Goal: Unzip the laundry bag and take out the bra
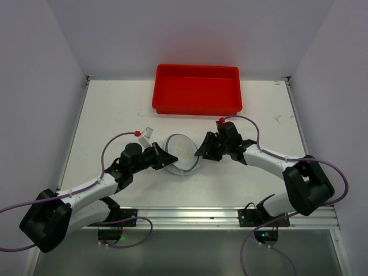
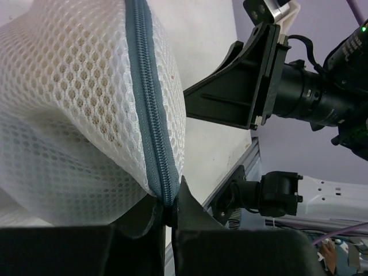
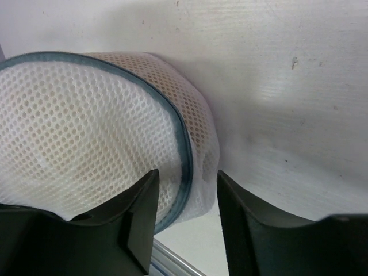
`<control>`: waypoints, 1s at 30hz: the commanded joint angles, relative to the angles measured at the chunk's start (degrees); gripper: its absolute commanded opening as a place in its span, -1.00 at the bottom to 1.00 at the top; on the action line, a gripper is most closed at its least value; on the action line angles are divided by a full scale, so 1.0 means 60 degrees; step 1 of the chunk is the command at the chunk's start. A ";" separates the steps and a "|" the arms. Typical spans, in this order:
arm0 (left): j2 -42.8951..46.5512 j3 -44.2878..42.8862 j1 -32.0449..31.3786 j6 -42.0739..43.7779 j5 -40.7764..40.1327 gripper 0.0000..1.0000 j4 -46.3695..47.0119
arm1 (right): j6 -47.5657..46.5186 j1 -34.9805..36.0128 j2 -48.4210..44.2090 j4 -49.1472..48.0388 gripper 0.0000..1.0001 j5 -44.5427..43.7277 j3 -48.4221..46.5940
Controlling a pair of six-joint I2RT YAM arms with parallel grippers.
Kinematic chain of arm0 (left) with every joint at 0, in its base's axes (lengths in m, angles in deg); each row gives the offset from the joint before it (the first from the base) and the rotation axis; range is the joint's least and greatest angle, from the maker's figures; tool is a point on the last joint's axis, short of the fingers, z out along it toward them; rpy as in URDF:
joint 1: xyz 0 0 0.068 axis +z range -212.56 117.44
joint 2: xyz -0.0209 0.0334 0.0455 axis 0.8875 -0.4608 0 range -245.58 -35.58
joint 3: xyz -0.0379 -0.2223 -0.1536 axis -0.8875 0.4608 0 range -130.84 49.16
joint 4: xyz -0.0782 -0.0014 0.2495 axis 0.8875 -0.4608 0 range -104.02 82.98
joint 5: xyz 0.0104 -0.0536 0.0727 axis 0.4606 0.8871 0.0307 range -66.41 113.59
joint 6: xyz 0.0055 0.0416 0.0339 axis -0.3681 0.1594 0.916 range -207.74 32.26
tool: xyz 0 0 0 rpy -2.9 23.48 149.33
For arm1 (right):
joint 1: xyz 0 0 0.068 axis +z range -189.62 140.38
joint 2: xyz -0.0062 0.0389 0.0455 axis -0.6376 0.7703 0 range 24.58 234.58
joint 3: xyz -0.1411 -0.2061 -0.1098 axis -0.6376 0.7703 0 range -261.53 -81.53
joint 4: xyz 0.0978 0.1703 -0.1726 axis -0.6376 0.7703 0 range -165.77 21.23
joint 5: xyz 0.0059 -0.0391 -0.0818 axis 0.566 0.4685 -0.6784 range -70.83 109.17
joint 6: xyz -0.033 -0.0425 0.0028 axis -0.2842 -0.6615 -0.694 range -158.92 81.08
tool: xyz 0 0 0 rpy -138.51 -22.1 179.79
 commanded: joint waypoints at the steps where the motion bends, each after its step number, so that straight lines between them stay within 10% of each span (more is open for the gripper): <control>1: 0.0019 -0.0668 -0.0033 -0.0670 0.0190 -1.00 0.0669 | -0.1081 0.0085 -0.0996 0.0724 -0.01 -0.0863 -0.0576; 8: 0.0209 -0.1123 -0.0048 -0.1946 -0.0760 -1.00 -0.0310 | -0.2315 0.0743 -0.3106 0.1371 0.23 -0.1628 -0.0825; 20: 0.0253 -0.1402 -0.0048 -0.2782 -0.1466 -1.00 -0.1455 | -0.1701 0.3644 -0.2553 -0.0693 -0.44 -0.2566 -0.0182; 30: 0.0400 -0.1563 -0.0048 -0.2899 -0.1862 -1.00 -0.1821 | -0.0924 0.3762 -0.1877 -0.0811 -0.46 -0.2610 -0.0049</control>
